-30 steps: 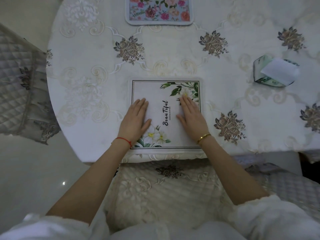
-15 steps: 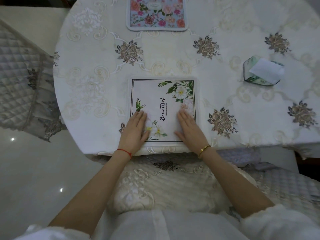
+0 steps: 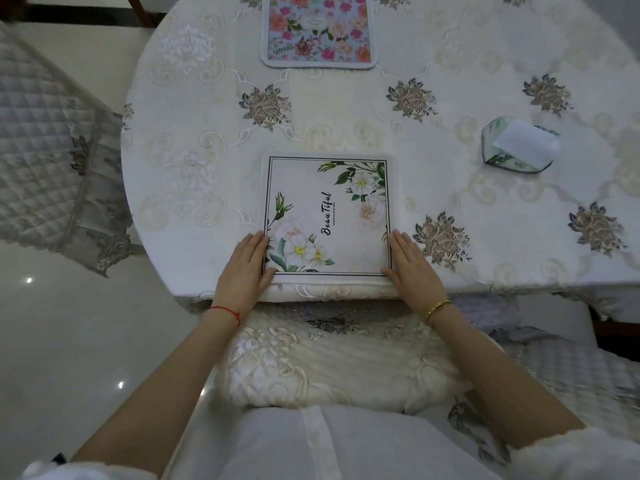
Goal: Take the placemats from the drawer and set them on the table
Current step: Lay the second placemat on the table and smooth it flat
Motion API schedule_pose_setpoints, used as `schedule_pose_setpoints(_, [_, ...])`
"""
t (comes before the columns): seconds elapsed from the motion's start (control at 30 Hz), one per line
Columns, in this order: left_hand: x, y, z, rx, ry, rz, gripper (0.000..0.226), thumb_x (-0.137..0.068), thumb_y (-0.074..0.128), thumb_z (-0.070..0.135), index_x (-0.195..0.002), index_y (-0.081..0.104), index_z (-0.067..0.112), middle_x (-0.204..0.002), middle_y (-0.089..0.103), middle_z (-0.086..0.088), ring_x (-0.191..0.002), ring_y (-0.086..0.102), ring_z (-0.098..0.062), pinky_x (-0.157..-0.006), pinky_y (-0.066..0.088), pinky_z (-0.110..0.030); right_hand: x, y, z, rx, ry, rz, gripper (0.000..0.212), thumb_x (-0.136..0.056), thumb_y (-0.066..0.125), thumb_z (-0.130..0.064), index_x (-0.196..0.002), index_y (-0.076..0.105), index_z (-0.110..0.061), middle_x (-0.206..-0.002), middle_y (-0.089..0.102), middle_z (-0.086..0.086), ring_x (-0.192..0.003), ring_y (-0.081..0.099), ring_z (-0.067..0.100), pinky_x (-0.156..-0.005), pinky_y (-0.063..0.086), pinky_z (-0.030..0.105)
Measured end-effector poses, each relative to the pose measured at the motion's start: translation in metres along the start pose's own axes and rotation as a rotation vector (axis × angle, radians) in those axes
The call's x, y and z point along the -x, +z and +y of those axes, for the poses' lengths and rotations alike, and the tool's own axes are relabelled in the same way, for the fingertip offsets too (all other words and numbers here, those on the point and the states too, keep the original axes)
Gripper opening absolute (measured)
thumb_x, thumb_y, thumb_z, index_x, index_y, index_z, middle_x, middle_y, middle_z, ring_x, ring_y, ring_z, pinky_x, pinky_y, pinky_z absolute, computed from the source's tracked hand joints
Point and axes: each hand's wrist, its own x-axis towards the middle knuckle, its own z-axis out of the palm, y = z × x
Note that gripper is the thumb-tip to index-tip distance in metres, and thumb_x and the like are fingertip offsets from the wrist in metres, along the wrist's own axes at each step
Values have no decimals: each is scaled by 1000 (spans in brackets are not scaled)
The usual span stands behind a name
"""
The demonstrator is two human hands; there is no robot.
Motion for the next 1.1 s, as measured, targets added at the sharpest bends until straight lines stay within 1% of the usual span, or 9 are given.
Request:
schedule_pose_setpoints(0.13, [-3, 3, 26, 54, 59, 11, 63, -95, 54, 32, -148, 30, 9, -157, 26, -8, -147, 19, -24, -121, 18, -37, -9, -1, -37, -37, -131, 19, 67, -100, 42, -35, -152, 12, -6, -161, 9, 9, -149, 4, 21, -122, 8, 33])
schedule_pose_setpoints(0.27, [-8, 11, 46, 73, 63, -29, 63, -97, 50, 35, -150, 25, 12, -159, 22, -5, -148, 14, -22, -122, 15, -34, -17, 12, -62, -24, -182, -45, 66, -101, 39, -36, -152, 6, -9, -162, 3, 7, -149, 1, 19, -123, 5, 32])
schedule_pose_setpoints(0.47, [-1, 12, 25, 22, 78, -61, 68, -96, 52, 38, -151, 22, 12, -159, 20, -5, -148, 15, -21, -122, 15, -35, 0, 9, -26, -48, -148, -13, 66, -99, 47, -32, -151, 15, -9, -160, 13, 5, -148, 10, 18, -122, 12, 34])
schedule_pose_setpoints(0.63, [2, 4, 4, -8, 68, -55, 69, -94, 54, 39, -151, 25, 12, -158, 23, -5, -147, 20, -21, -122, 16, -35, 7, 1, 2, 10, -89, 0, 63, -100, 44, -29, -152, 14, -9, -160, 11, 5, -149, 9, 19, -122, 5, 30])
schedule_pose_setpoints(0.7, [-2, 1, 2, -5, 61, -36, 67, -95, 54, 36, -150, 26, 10, -158, 25, -6, -146, 21, -23, -122, 15, -35, 3, -3, 3, -26, -29, 33, 62, -101, 42, -29, -151, 14, -7, -160, 12, 6, -149, 9, 20, -121, 7, 31])
schedule_pose_setpoints(0.8, [-22, -2, 6, 18, 79, -29, 64, -96, 54, 30, -149, 27, 8, -157, 25, -9, -146, 20, -26, -122, 15, -36, -22, -13, -9, -71, -29, 73, 60, -102, 40, -30, -151, 16, -6, -160, 14, 9, -149, 9, 22, -122, 9, 33])
schedule_pose_setpoints(0.87, [-43, -4, 12, 25, 93, -35, 61, -98, 49, 30, -150, 26, 8, -158, 24, -9, -147, 17, -26, -122, 14, -35, -48, -18, -21, -70, -58, 78, 60, -102, 38, -31, -151, 14, -6, -160, 12, 10, -149, 7, 22, -122, 5, 32])
schedule_pose_setpoints(0.97, [-80, -7, 19, 17, 101, -61, 59, -100, 43, 29, -150, 23, 6, -159, 19, -12, -149, 11, -27, -123, 9, -35, -90, -21, -38, -78, -54, 43, 60, -103, 35, -31, -152, 9, -7, -161, 6, 10, -149, 1, 22, -121, -1, 30])
schedule_pose_setpoints(1.1, [-128, -13, 24, -18, 118, -99, 60, -100, 40, 28, -151, 18, 6, -161, 13, -12, -149, 7, -27, -122, 7, -37, -138, -26, -56, -62, -72, 4, 61, -103, 34, -33, -152, 9, -6, -161, 6, 10, -149, 2, 22, -122, 2, 34])
